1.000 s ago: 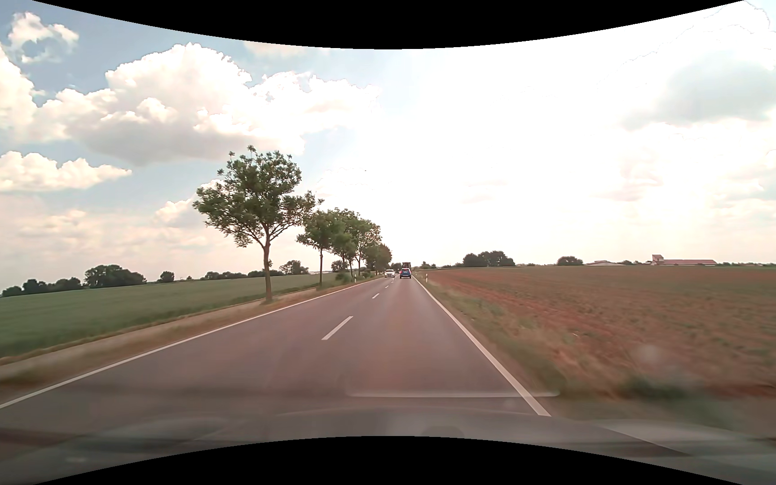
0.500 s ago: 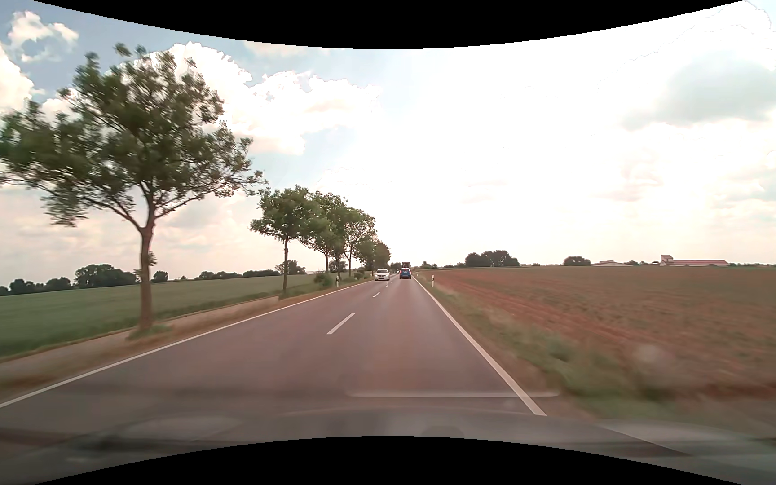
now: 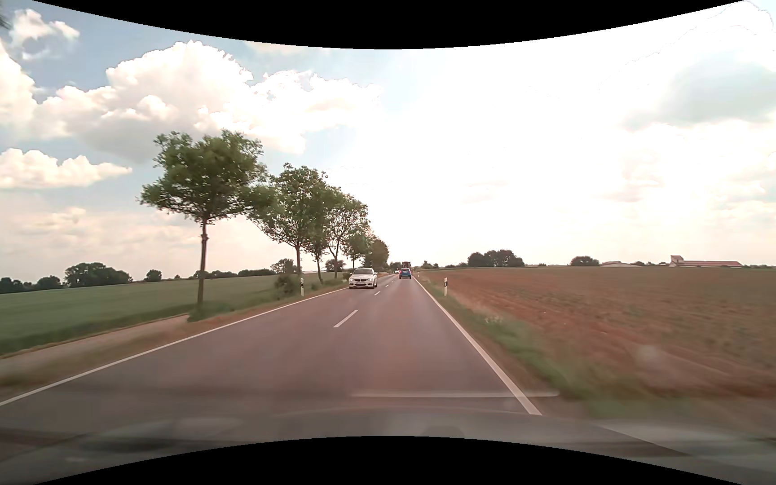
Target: Follow the waypoints while adhering to traffic rules and regulations
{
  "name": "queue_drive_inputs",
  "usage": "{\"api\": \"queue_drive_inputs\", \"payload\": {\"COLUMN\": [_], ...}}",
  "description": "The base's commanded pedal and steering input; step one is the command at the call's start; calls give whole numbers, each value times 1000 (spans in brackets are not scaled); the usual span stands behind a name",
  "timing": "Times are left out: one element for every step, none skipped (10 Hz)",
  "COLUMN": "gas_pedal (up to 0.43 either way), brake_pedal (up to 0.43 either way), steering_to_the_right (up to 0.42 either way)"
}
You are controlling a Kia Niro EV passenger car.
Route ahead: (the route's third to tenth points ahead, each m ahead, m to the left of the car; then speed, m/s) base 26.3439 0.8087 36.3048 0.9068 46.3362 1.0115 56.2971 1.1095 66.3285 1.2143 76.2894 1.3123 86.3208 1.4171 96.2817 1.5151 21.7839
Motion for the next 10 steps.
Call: {"api": "queue_drive_inputs", "payload": {"gas_pedal": [138,138,138,138,138,130,130,130,130,130], "brake_pedal": [0,0,0,0,0,0,0,0,0,0], "steering_to_the_right": [-2,-3,-3,-3,-3,-3,-3,-3,-3,-3]}}
